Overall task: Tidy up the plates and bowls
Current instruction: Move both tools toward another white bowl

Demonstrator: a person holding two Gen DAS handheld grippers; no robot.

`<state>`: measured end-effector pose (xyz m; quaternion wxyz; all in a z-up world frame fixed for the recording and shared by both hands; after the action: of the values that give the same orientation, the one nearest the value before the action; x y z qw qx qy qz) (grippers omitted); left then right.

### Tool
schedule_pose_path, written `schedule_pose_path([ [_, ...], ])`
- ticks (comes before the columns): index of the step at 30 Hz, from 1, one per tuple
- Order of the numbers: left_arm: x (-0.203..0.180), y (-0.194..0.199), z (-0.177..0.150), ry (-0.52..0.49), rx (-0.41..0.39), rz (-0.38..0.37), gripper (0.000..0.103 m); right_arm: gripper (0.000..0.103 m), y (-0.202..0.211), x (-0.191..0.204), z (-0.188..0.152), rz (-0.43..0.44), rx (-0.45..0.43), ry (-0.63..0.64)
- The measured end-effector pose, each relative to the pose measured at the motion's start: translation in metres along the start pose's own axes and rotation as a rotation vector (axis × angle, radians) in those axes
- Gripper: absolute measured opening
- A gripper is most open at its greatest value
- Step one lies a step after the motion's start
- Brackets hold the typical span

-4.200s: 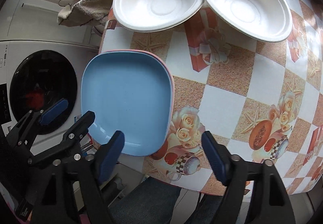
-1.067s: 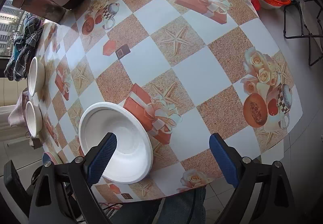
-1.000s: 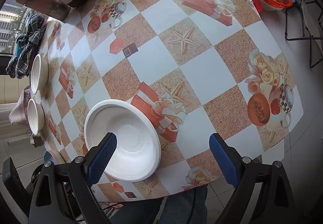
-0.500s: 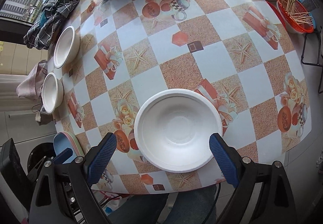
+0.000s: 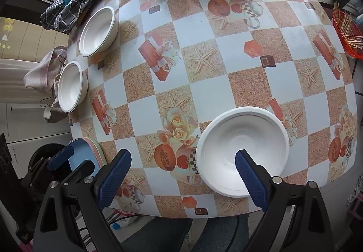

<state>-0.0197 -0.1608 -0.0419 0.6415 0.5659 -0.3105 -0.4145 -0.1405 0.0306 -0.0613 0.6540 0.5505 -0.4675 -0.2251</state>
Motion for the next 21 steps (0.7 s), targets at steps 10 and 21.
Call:
schedule_pose_path([
  [10, 0.072, 0.001, 0.034, 0.124, -0.040, 0.088, 0.075, 0.094, -0.026, 0.058, 0.025, 0.009, 0.045, 0.097],
  [21, 0.127, -0.019, 0.052, 0.201, -0.015, 0.172, 0.075, 0.094, -0.063, 0.090, 0.053, 0.012, 0.097, 0.107],
])
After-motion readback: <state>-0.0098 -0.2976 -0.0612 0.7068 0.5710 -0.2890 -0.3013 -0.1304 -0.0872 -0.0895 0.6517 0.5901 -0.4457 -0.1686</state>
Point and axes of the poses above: each gripper's, at about its wrist camera, not at the fingertips, and y roughly against the way its jaws point, x to its left, z to its top, the point moved 4 cm from there along -y, roughly the way its jaws point, and after that the axes turned 6 degrees about z, right-handed, at the moved point
